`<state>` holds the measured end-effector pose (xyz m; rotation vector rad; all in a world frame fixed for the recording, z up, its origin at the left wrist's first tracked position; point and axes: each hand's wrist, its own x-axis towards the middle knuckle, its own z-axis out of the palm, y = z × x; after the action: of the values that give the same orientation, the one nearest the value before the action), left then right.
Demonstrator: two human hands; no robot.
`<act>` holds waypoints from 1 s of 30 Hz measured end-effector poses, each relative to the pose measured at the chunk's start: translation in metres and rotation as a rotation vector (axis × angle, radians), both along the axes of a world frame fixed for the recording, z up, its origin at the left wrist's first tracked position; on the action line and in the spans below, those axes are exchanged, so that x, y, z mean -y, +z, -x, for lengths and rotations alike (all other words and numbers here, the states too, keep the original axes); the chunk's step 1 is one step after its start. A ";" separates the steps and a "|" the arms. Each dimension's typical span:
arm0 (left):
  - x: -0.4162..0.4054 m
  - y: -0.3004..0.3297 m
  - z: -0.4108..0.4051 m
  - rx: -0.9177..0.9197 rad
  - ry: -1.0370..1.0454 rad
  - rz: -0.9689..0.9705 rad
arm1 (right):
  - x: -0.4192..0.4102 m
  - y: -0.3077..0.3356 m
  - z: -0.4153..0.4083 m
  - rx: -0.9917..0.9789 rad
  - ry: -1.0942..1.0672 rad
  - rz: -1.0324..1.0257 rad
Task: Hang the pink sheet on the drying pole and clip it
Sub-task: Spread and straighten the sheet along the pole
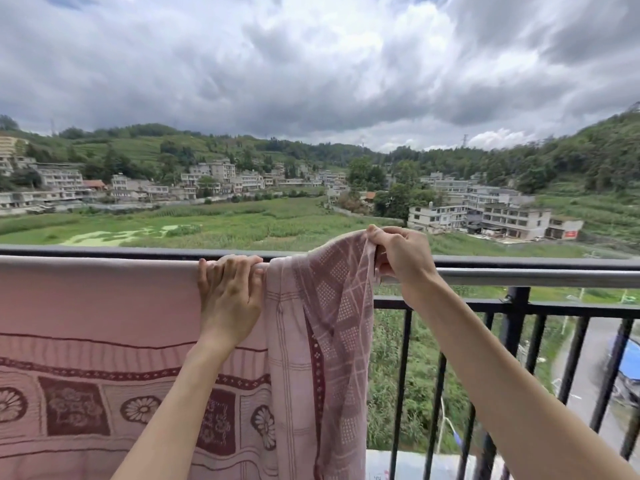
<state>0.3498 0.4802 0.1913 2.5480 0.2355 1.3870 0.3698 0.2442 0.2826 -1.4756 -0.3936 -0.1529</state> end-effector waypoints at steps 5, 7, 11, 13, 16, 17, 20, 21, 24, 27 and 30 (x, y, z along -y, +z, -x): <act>0.055 0.013 0.011 0.098 -0.047 0.193 | 0.069 -0.006 -0.004 -0.182 -0.033 -0.172; 0.107 0.022 0.018 0.121 -0.151 0.146 | 0.089 -0.006 -0.005 -0.198 -0.018 -0.198; 0.232 0.031 0.020 0.084 -0.363 -0.016 | 0.133 -0.006 -0.007 -0.207 0.042 -0.193; 0.287 0.029 0.013 0.059 -0.358 -0.004 | 0.162 -0.009 -0.010 -0.202 0.066 -0.173; 0.346 0.024 -0.003 0.134 -0.331 0.060 | 0.214 -0.014 -0.016 -0.200 0.087 -0.163; 0.362 0.021 -0.007 0.158 -0.336 0.075 | 0.233 -0.017 -0.019 -0.194 0.076 -0.129; 0.405 0.012 -0.015 0.187 -0.372 0.069 | 0.285 -0.025 -0.029 -0.174 0.006 -0.012; 0.418 0.011 -0.017 0.186 -0.382 0.054 | 0.300 -0.027 -0.033 -0.182 0.001 -0.011; 0.455 0.014 -0.024 0.193 -0.410 -0.003 | 0.337 -0.028 -0.044 -0.246 0.016 -0.059; 0.490 0.019 -0.032 0.230 -0.442 -0.025 | 0.368 -0.025 -0.060 -0.350 0.110 -0.176; 0.524 0.018 -0.047 0.274 -0.484 -0.001 | 0.391 -0.023 -0.076 -0.571 0.408 -0.346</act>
<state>0.3965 -0.0433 0.2091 2.1724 -0.4016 1.4975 0.4461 -0.1465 0.2596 -1.0128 -0.1803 0.4966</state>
